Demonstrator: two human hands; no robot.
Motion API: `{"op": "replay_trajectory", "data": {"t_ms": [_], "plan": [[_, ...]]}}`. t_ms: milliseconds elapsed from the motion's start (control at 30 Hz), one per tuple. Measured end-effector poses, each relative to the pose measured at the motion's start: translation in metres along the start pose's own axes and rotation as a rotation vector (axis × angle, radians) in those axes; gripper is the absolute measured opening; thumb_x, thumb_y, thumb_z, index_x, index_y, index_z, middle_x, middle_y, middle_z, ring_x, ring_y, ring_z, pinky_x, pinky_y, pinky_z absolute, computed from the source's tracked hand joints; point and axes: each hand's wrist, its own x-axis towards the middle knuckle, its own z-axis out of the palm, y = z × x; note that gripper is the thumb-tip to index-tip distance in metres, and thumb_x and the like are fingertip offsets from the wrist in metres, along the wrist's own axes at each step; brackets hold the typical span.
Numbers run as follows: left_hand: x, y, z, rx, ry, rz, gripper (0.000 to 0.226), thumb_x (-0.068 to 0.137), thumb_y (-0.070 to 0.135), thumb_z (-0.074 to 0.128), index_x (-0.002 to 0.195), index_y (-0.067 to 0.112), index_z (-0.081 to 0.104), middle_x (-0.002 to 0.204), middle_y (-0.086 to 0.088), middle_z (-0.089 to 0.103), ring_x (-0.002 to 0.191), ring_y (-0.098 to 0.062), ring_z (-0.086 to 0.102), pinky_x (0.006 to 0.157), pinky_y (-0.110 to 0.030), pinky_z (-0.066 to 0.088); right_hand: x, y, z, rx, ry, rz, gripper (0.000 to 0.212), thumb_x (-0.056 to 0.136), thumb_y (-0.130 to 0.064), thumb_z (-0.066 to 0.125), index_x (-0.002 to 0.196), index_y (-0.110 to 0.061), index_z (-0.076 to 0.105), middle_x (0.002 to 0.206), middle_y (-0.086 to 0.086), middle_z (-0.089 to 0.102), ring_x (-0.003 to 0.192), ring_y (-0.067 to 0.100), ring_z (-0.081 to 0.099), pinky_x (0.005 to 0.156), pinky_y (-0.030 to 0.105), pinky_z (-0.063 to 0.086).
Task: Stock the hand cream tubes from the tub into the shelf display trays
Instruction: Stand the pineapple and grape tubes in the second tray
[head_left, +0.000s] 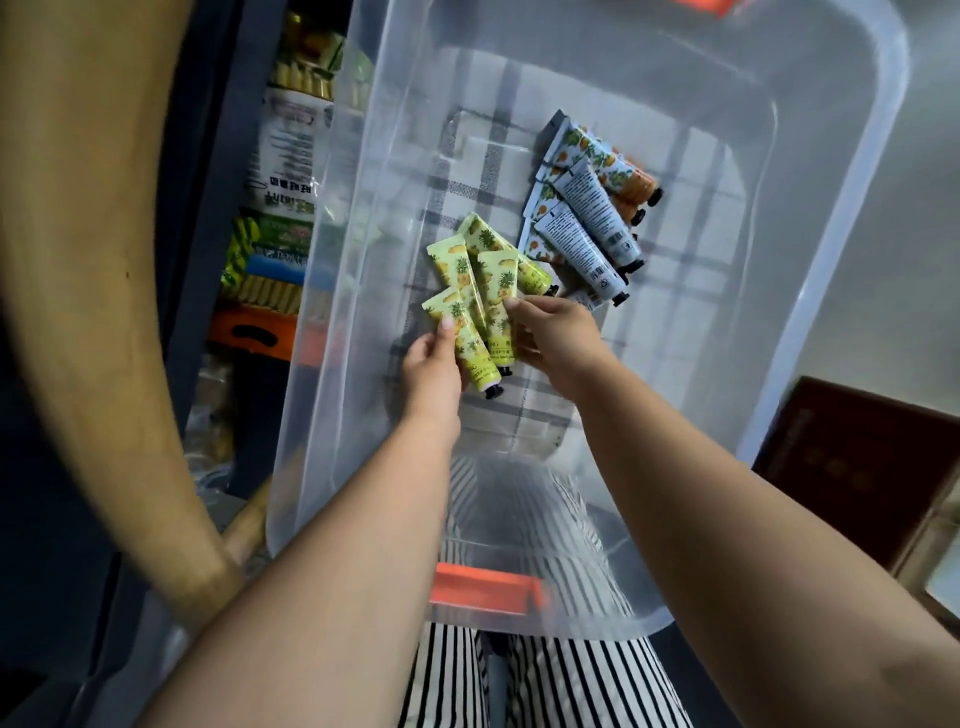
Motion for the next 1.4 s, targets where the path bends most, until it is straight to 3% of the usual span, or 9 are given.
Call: {"op": "replay_trajectory", "data": {"t_ms": [133,300,500,633,767,867,967,1167,1400], "plan": [[-0.034,0.025,-0.006,-0.068,-0.141,-0.014,0.025,0.092,0.035,0.051,0.106,0.015,0.054,0.096,-0.007,0.065,0.079,-0.022,0.064,0.054,-0.031,0.054,-0.039,-0.018,-0.012,0.104,-0.152,0.003,0.009,0.092,-0.016,0.054,0.092,-0.013,0.062,0.08,0.003,0.061,0.072,0.019,0.059,0.073,0.034,0.05],[-0.105,0.078,-0.018,-0.096,-0.267,0.086,0.016,0.092,0.029,0.051,0.096,0.015,0.057,0.081,-0.006,0.067,0.062,-0.016,0.067,0.069,-0.04,0.052,-0.108,-0.06,-0.034,0.201,-0.201,-0.1,0.015,0.092,-0.015,0.052,0.081,-0.015,0.061,0.065,-0.002,0.058,0.055,0.009,0.055,0.042,0.014,0.041],[-0.228,0.152,-0.031,-0.099,-0.414,0.334,0.008,0.09,0.018,0.053,0.093,0.013,0.059,0.073,-0.004,0.068,0.061,-0.017,0.065,0.052,-0.029,0.055,-0.213,-0.127,-0.048,0.265,-0.346,-0.293,0.015,0.091,-0.007,0.05,0.083,-0.014,0.061,0.061,-0.004,0.065,0.061,0.016,0.06,0.049,0.021,0.048],[-0.313,0.19,-0.058,-0.131,-0.465,0.573,0.012,0.089,0.012,0.052,0.099,0.011,0.059,0.075,-0.005,0.069,0.062,-0.016,0.068,0.055,-0.03,0.056,-0.29,-0.176,-0.046,0.242,-0.523,-0.476,0.018,0.092,-0.004,0.046,0.082,-0.009,0.06,0.065,0.002,0.068,0.057,0.014,0.066,0.05,0.027,0.055],[-0.388,0.209,-0.102,-0.206,-0.433,0.775,0.011,0.09,0.006,0.046,0.092,0.012,0.055,0.068,-0.005,0.066,0.057,-0.016,0.067,0.053,-0.033,0.056,-0.362,-0.216,-0.027,0.09,-0.674,-0.695,0.01,0.087,-0.014,0.053,0.081,-0.01,0.06,0.073,0.011,0.064,0.065,0.024,0.064,0.058,0.034,0.055],[-0.44,0.215,-0.144,-0.248,-0.38,0.909,0.015,0.091,0.004,0.042,0.089,0.013,0.053,0.071,-0.007,0.059,0.058,-0.02,0.065,0.06,-0.042,0.057,-0.413,-0.234,0.0,-0.007,-0.766,-0.843,0.012,0.088,-0.006,0.052,0.084,-0.013,0.06,0.063,-0.001,0.064,0.062,0.017,0.064,0.06,0.038,0.056],[-0.488,0.213,-0.193,-0.282,-0.291,1.065,0.012,0.087,0.006,0.047,0.088,0.016,0.053,0.071,-0.008,0.056,0.055,-0.02,0.063,0.058,-0.042,0.057,-0.465,-0.239,0.035,-0.079,-0.873,-0.948,0.022,0.087,0.003,0.049,0.091,-0.016,0.06,0.072,-0.001,0.066,0.073,0.019,0.069,0.062,0.043,0.058],[-0.555,0.188,-0.292,-0.348,-0.08,1.307,0.02,0.066,0.019,0.057,0.086,0.018,0.055,0.06,-0.004,0.06,0.054,-0.021,0.065,0.055,-0.042,0.058,-0.557,-0.218,0.104,-0.228,-1.155,-1.024,0.016,0.073,-0.025,0.057,0.086,-0.021,0.066,0.067,0.002,0.062,0.067,0.02,0.068,0.061,0.036,0.057],[-0.605,0.15,-0.419,-0.304,0.241,1.459,0.029,0.06,0.023,0.059,0.089,0.019,0.059,0.073,0.002,0.071,0.073,-0.017,0.07,0.054,-0.027,0.056,-0.64,-0.187,0.184,-0.42,-1.314,-1.242,0.013,0.061,-0.026,0.063,0.068,-0.022,0.073,0.066,-0.003,0.064,0.065,0.012,0.063,0.061,0.028,0.056]]}}
